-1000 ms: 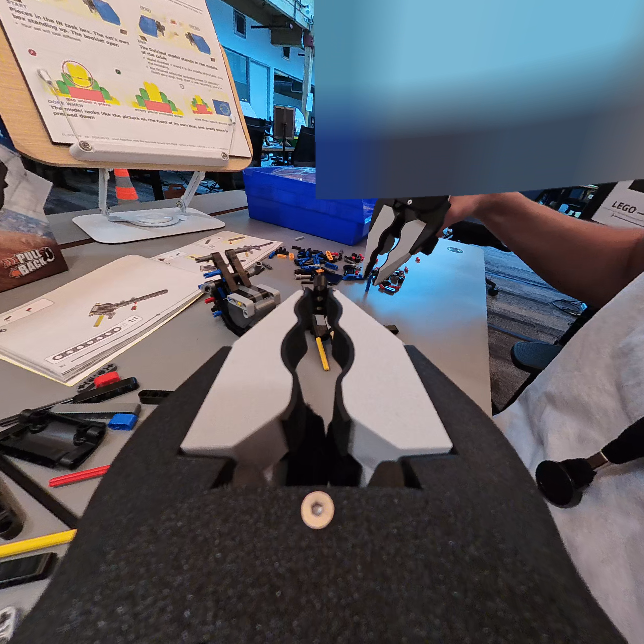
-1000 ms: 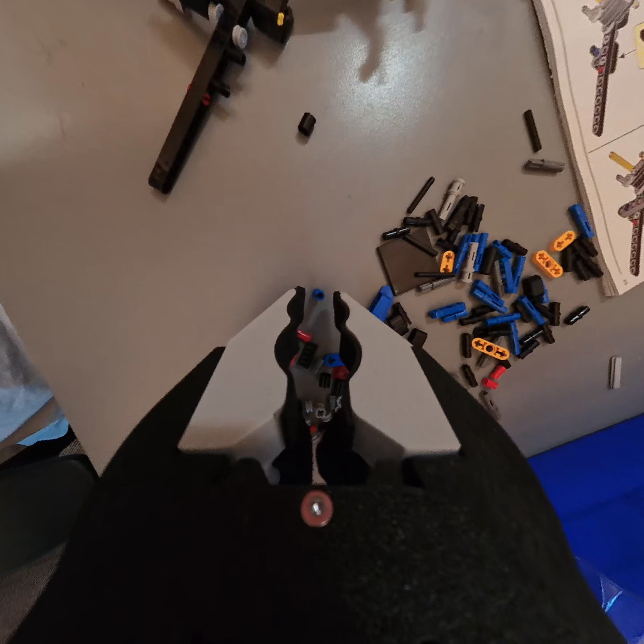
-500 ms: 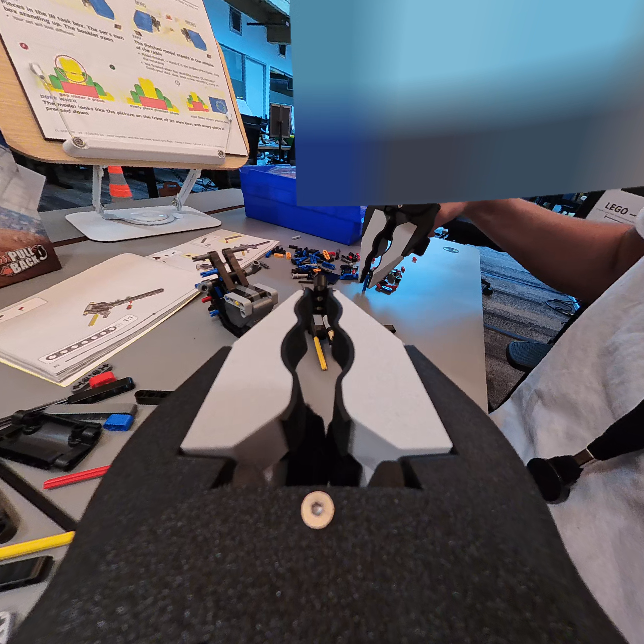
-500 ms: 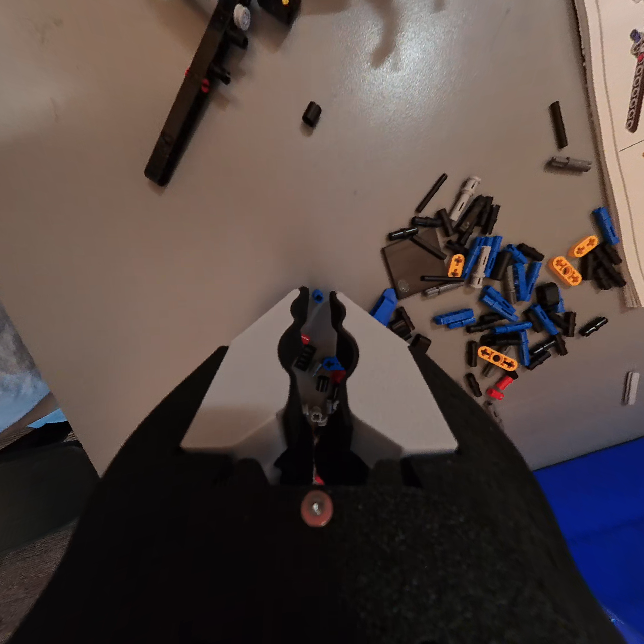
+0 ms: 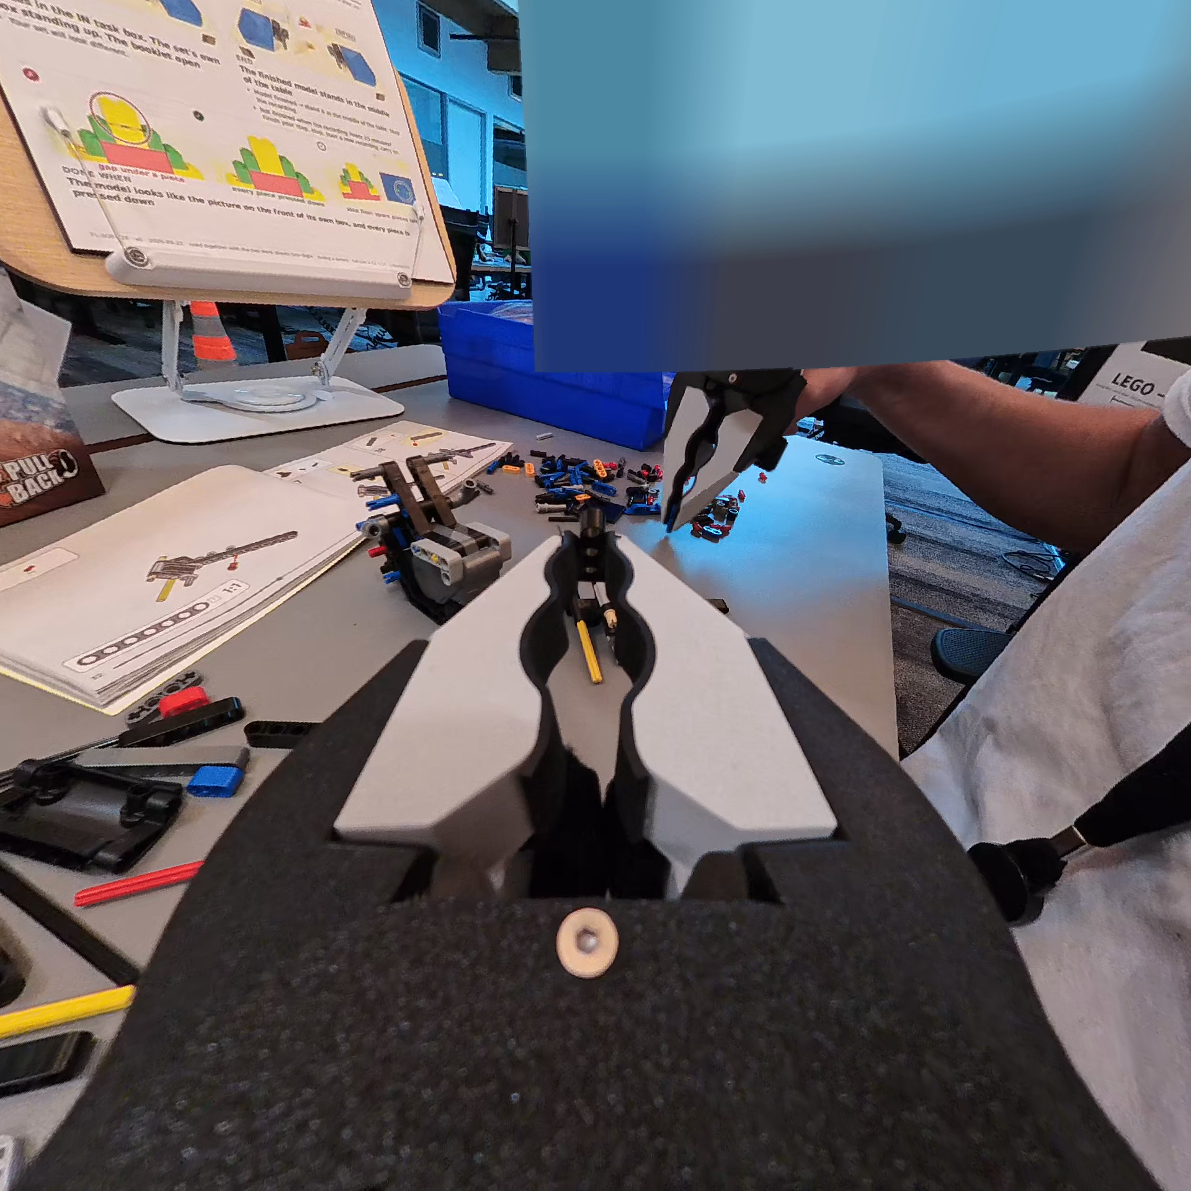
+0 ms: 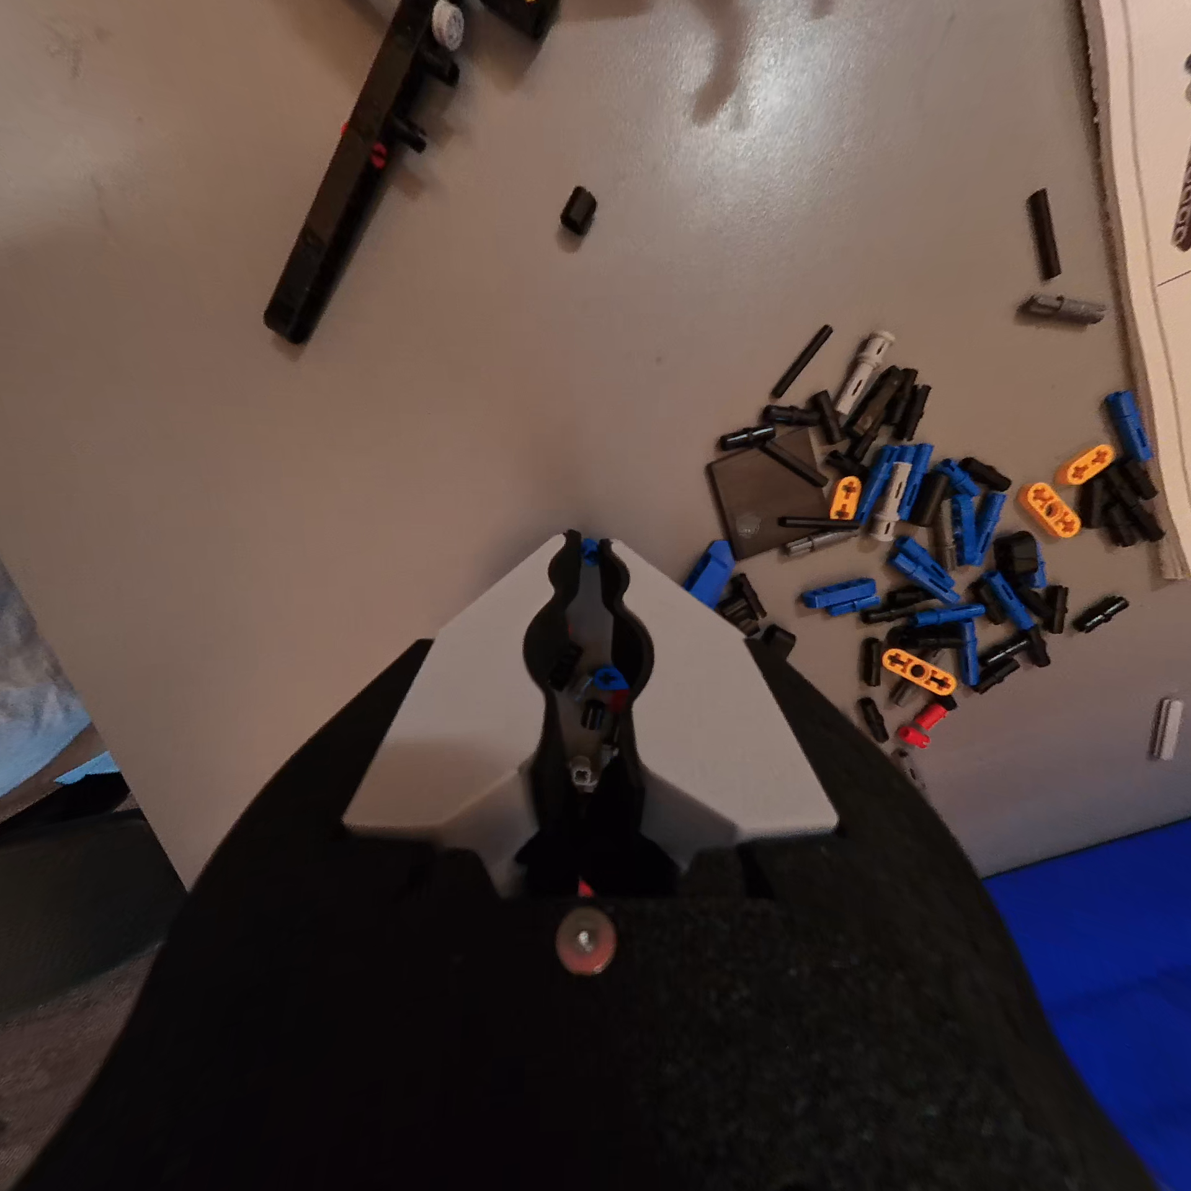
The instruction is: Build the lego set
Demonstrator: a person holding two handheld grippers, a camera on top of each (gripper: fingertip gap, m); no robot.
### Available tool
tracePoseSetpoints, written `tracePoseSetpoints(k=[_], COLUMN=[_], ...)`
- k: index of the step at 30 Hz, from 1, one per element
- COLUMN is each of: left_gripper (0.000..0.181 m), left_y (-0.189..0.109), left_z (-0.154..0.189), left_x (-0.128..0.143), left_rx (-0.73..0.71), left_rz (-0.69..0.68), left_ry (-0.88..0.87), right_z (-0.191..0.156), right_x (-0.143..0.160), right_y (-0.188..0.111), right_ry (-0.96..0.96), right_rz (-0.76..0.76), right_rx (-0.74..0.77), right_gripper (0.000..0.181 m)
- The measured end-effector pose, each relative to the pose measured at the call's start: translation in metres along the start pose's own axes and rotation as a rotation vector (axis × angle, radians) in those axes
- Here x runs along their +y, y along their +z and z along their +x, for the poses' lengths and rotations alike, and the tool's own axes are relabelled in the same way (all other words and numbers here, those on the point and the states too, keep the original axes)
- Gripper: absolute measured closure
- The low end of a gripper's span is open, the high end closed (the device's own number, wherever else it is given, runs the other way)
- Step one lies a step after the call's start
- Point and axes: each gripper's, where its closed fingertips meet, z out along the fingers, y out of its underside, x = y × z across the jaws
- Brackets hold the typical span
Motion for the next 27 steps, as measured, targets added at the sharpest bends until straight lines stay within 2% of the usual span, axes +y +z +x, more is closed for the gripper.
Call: tracePoseSetpoints(k=[3, 6, 10, 13, 16, 18, 27], left_gripper=[0.176, 0.176, 0.176, 0.176, 0.176, 0.177, 0.176], left_y=[0.0, -0.002, -0.004, -0.004, -0.001, 0.001, 0.014], left_z=[-0.001, 0.0, 0.011, 0.021, 0.033, 0.038, 0.054], left_x=[0.0, -0.006, -0.022, -0.028, -0.03, -0.031, -0.025], left_rx=[-0.004, 0.021, 0.141, 0.201, 0.268, 0.297, 0.337], left_rz=[0.001, 0.038, 0.152, 0.2, 0.226, 0.237, 0.195], left_ry=[-0.002, -0.045, -0.196, -0.241, -0.296, -0.323, -0.304], right_z=[-0.002, -0.018, -0.057, -0.084, -0.089, -0.093, -0.105], right_x=[-0.025, -0.081, -0.156, -0.196, -0.212, -0.216, -0.209], right_y=[-0.013, -0.043, -0.076, -0.085, -0.079, -0.086, -0.077], right_ry=[0.0, 0.049, 0.189, 0.218, 0.217, 0.233, 0.192], right_rz=[0.139, 0.494, 0.96, 1.178, 1.237, 1.292, 1.222], right_rx=[0.008, -0.066, -0.258, -0.345, -0.29, -0.328, -0.361], right_gripper=[0.177, 0.177, 0.178, 0.178, 0.178, 0.177, 0.178])
